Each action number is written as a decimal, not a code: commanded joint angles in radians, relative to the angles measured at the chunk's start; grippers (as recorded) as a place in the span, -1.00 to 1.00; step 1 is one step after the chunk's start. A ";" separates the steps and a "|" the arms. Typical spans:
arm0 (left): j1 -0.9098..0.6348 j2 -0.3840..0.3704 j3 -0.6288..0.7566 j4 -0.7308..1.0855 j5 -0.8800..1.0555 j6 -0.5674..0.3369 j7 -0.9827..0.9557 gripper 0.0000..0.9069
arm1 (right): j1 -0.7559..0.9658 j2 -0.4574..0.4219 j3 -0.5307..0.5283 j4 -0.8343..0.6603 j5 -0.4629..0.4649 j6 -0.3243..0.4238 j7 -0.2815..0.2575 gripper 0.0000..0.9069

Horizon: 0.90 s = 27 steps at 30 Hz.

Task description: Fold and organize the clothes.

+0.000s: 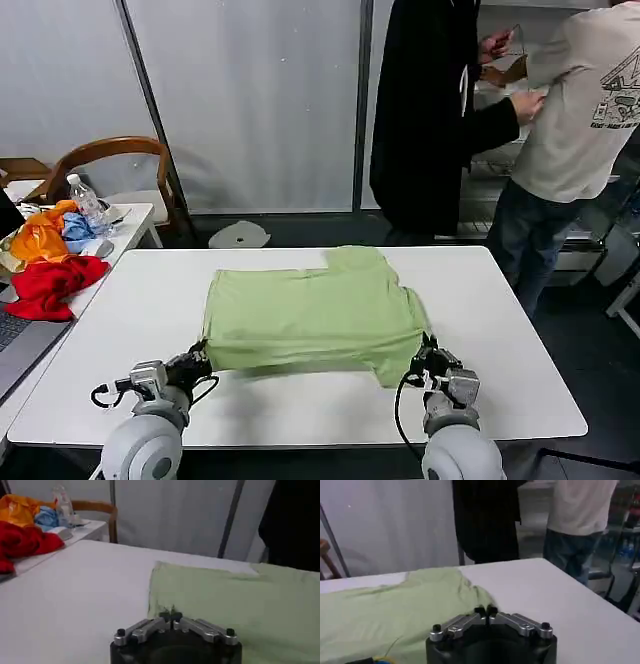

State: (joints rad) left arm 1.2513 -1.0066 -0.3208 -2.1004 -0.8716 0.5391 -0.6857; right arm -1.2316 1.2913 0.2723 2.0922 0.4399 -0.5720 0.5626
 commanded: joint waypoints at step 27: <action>-0.231 -0.049 0.080 0.215 0.005 0.016 -0.025 -0.96 | 0.314 -0.017 -0.066 -0.325 0.084 0.001 -0.043 -1.00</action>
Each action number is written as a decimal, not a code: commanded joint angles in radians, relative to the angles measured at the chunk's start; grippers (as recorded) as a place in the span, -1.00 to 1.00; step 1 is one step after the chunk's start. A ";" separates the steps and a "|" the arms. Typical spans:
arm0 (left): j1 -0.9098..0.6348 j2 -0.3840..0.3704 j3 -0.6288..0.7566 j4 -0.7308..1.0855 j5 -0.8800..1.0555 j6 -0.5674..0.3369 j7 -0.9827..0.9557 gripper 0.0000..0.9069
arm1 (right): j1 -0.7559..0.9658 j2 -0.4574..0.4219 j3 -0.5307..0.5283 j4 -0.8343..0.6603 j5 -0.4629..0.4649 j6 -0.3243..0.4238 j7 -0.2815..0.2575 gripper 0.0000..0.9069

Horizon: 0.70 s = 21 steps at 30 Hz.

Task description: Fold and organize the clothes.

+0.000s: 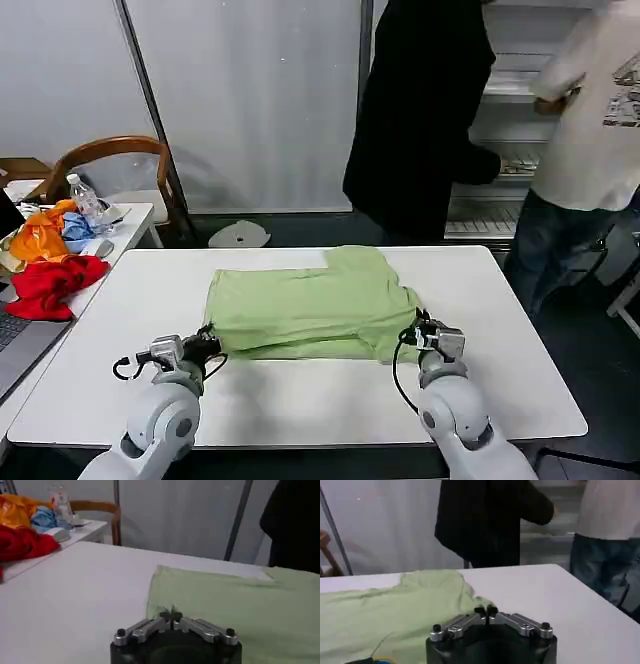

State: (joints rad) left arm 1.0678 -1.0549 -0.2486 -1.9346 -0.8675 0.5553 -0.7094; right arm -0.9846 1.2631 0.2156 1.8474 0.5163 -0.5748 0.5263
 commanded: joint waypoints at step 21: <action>-0.062 0.003 0.013 0.120 0.014 -0.023 0.041 1.00 | 0.001 0.065 0.001 -0.074 -0.039 -0.003 0.000 1.00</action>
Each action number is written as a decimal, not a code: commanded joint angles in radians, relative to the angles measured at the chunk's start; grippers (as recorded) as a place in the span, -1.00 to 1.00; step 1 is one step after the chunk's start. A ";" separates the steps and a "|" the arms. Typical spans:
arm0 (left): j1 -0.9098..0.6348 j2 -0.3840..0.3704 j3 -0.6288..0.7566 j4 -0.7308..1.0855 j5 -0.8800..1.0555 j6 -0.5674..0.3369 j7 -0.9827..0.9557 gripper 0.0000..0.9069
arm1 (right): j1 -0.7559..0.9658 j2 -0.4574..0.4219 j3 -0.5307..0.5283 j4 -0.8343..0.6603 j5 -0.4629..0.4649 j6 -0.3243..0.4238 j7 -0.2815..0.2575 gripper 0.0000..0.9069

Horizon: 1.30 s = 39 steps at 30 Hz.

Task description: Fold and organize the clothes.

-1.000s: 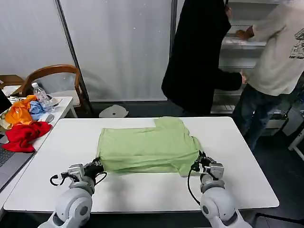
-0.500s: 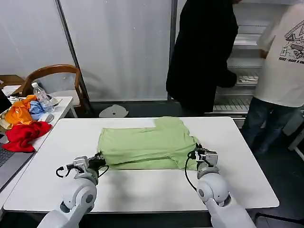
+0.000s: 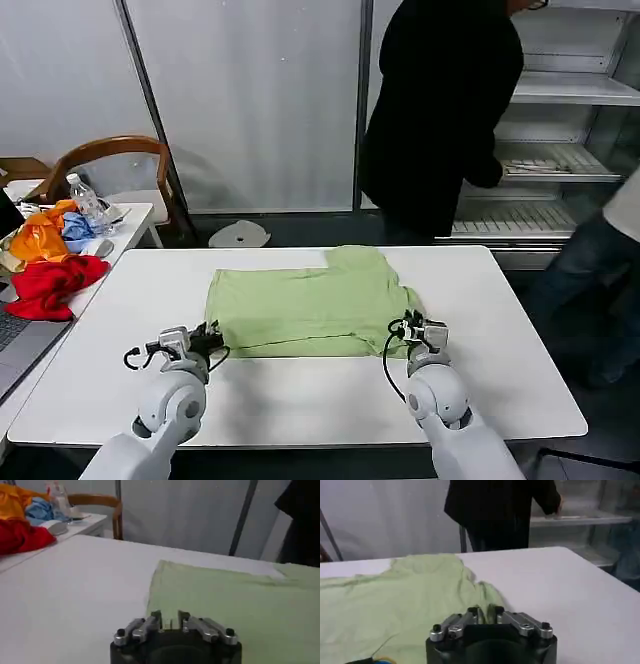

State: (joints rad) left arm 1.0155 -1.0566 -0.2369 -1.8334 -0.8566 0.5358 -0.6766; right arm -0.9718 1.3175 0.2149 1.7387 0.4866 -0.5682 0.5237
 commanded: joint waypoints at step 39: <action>0.102 -0.004 -0.019 -0.004 -0.051 0.006 0.070 1.00 | -0.192 0.006 0.098 0.091 -0.013 0.041 -0.052 1.00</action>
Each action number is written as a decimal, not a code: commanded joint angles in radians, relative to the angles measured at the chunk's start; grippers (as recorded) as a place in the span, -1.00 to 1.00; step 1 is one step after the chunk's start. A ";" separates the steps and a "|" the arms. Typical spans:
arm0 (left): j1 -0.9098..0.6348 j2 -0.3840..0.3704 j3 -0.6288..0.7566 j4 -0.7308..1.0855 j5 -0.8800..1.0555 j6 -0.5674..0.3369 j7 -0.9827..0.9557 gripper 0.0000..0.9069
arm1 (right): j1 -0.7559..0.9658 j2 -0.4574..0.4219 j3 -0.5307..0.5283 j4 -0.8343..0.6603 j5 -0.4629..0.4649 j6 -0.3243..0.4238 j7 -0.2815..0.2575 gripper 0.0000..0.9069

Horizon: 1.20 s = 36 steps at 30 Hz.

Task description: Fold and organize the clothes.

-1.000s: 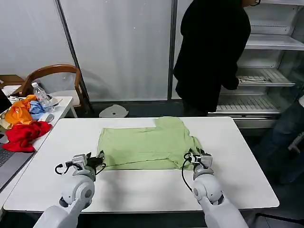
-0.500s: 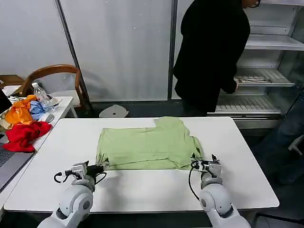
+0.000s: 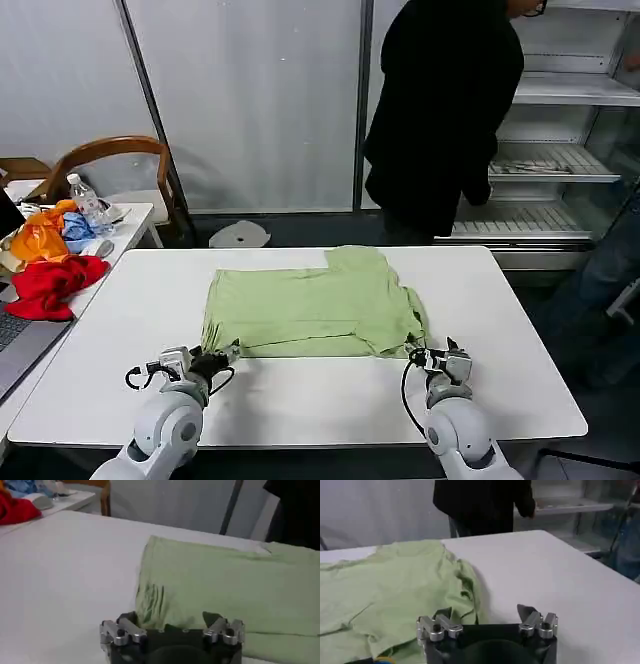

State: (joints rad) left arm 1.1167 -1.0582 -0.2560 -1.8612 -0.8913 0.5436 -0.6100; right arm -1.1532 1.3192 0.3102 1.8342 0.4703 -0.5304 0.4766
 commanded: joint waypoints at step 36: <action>-0.016 -0.006 0.044 0.056 0.016 -0.028 0.022 -0.96 | 0.004 0.041 -0.035 -0.009 0.003 0.001 -0.016 -1.00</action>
State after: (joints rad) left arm 1.0993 -1.0624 -0.2163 -1.8096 -0.8759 0.5171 -0.5896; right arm -1.1489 1.3591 0.2764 1.8252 0.4733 -0.5302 0.4606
